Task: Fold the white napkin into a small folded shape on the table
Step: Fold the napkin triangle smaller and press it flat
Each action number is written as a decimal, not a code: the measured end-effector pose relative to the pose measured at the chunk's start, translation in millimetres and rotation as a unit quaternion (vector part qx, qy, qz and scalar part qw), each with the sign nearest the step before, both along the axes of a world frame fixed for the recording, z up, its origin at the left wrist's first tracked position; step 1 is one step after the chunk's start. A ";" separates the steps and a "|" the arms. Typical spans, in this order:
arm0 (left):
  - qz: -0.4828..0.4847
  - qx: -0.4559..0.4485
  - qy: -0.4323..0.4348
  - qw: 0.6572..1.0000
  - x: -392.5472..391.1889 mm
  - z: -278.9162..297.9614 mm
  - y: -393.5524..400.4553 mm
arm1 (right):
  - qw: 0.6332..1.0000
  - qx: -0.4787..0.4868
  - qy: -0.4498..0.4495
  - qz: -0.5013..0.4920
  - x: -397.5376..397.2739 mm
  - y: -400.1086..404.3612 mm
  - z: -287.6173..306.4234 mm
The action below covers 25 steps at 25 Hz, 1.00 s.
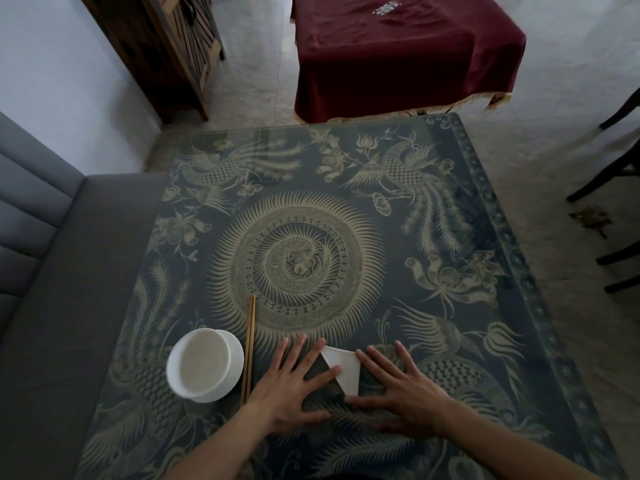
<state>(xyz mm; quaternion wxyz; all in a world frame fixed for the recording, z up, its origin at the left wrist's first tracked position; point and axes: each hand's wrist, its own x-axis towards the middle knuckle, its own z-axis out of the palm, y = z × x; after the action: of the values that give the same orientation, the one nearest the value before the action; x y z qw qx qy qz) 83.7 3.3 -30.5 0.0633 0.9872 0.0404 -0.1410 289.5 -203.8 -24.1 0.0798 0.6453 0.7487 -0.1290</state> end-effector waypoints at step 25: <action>0.166 -0.083 -0.122 0.975 42.5 2.2 -24.1 | 0.950 0.139 0.094 -0.261 -24.6 36.1 13.4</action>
<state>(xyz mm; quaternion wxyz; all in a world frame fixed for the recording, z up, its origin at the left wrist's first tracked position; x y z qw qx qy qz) 126.2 -20.8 -28.3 0.1716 0.9678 0.1840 -0.0093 265.0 -167.7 -10.7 -0.1183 0.8081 0.5684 -0.0998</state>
